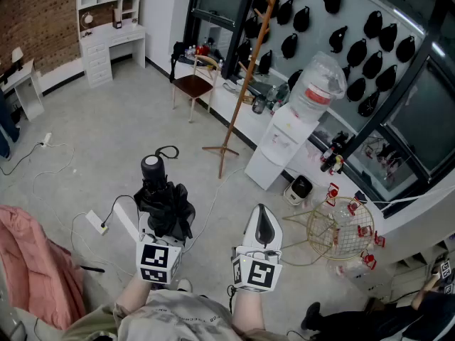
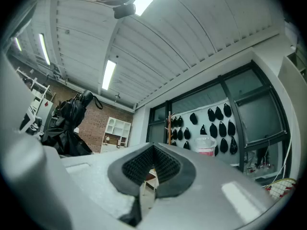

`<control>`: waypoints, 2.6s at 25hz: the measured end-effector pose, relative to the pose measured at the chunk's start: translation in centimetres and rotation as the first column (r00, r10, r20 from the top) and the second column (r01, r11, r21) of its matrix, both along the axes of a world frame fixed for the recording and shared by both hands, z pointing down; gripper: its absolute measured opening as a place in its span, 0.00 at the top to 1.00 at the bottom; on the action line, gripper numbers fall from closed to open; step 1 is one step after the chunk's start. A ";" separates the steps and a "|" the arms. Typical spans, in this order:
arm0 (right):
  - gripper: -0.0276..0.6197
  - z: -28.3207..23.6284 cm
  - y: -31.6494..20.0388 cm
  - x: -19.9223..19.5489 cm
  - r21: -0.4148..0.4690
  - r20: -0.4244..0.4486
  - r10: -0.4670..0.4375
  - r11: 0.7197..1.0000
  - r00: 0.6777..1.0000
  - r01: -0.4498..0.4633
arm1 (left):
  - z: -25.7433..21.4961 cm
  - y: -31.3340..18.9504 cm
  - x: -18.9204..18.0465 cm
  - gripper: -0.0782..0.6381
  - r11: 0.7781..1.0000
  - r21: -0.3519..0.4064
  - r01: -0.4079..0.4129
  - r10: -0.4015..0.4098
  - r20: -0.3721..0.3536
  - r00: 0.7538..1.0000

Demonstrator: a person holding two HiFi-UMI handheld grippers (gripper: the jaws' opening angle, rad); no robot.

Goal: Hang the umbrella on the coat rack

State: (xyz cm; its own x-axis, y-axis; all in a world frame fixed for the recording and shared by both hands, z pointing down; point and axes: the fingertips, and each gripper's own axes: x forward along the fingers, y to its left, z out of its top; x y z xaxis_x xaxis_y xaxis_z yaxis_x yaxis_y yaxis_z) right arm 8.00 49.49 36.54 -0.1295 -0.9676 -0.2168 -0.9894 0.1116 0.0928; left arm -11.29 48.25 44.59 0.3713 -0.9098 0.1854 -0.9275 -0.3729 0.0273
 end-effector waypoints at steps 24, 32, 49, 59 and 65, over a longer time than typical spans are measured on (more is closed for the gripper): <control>0.92 0.1 -1.3 0.1 0.015 0.176 -0.126 0.992 0.976 0.125 | -0.3 0.1 -0.8 0.43 0.999 -0.009 0.038 -0.037 0.050 0.998; 0.48 2.0 -3.0 -0.6 -0.051 0.202 -0.185 0.979 0.962 0.199 | 0.8 -2.0 -1.2 0.43 1.000 -0.020 0.016 -0.015 0.075 0.997; 0.48 1.2 -18.3 1.5 -0.073 0.200 -0.099 0.991 0.975 0.116 | 0.2 -20.6 0.5 0.43 0.997 -0.021 -0.079 0.080 0.061 0.995; 0.48 0.0 -28.5 -0.1 -0.054 0.200 -0.085 0.994 0.976 0.098 | -0.5 -32.2 -1.1 0.43 0.989 -0.014 -0.147 0.148 0.066 0.987; 0.48 0.5 -31.7 -0.7 -0.072 0.216 -0.077 0.993 0.973 0.094 | 0.2 -35.4 -1.4 0.43 0.983 -0.028 -0.182 0.184 0.070 0.981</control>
State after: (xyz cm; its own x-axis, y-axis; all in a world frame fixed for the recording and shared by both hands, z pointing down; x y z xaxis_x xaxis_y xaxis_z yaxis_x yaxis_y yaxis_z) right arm 7.26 17.82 37.07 -0.1721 -0.9704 -0.1695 -0.9720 0.1953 -0.1310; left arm -12.69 12.81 44.77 0.5159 -0.8233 0.2367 -0.8436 -0.5363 -0.0269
